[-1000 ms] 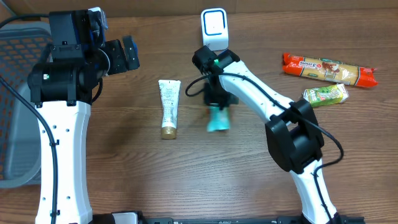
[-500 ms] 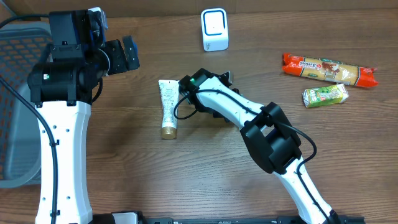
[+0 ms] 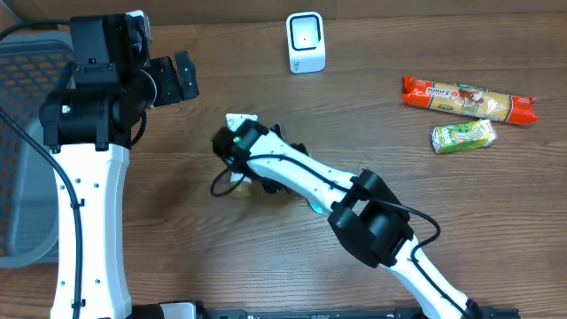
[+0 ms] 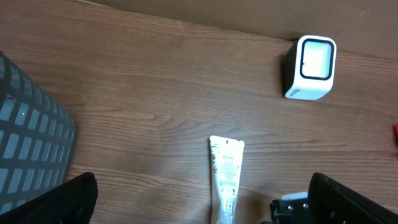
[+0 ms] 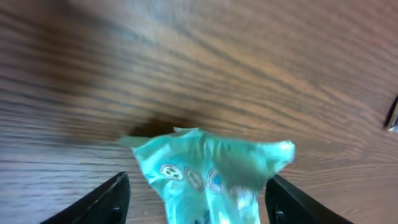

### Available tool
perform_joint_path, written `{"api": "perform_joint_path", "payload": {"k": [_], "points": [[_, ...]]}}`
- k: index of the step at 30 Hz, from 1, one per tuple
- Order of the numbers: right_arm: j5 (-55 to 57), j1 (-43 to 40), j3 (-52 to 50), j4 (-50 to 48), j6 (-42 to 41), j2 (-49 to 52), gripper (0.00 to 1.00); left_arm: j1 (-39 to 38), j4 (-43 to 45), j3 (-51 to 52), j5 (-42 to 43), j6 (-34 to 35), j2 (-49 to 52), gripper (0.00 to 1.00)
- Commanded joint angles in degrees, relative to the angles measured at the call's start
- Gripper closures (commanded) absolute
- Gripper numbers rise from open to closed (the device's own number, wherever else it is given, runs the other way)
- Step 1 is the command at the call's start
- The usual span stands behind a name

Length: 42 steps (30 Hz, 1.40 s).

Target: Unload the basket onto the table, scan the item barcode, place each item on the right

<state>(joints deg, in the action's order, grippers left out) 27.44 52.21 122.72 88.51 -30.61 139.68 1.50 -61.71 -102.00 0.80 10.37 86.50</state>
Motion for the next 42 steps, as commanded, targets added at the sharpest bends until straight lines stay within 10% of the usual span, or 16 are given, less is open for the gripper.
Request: {"api": "perform_joint_path", "payload": {"k": [1, 19, 22, 27, 30, 33, 38, 42], "points": [[1.97, -1.99, 4.13, 1.68, 4.79, -2.01, 0.29, -0.02, 0.2, -0.33, -0.35, -0.09, 0.39, 0.01], [-1.97, -2.16, -10.43, -1.88, 7.89, -2.1, 0.36, -0.02, 0.2, -0.33, -0.37, -0.09, 0.39, 0.0], [-1.6, -3.3, -13.84, -4.44, 7.91, -2.1, 0.59, -0.02, 0.2, -0.33, -0.37, -0.09, 0.39, 0.01], [-1.33, -4.17, -17.53, -7.5, 8.17, -2.1, 0.7, -0.02, 0.2, -0.33, -0.37, -0.09, 0.39, 0.0], [-0.31, -4.17, -17.53, -7.43, 8.57, -2.1, 0.96, -0.02, 0.2, -0.33, -0.35, -0.09, 0.39, 0.0], [-1.46, -4.42, -15.58, -7.21, 7.98, -2.32, 0.96, -0.02, 0.2, -0.33, -0.37, -0.09, 0.39, 0.0], [-13.44, -7.1, -9.33, -6.95, 10.01, -7.65, 0.96, -0.02, 0.2, -0.33, -0.35, -0.09, 0.39, 0.0], [-46.69, -15.04, -7.54, -12.28, 21.05, -16.37, 0.96, -0.02, 0.2, -0.33, -0.37, -0.09, 0.39, 0.0]]}}
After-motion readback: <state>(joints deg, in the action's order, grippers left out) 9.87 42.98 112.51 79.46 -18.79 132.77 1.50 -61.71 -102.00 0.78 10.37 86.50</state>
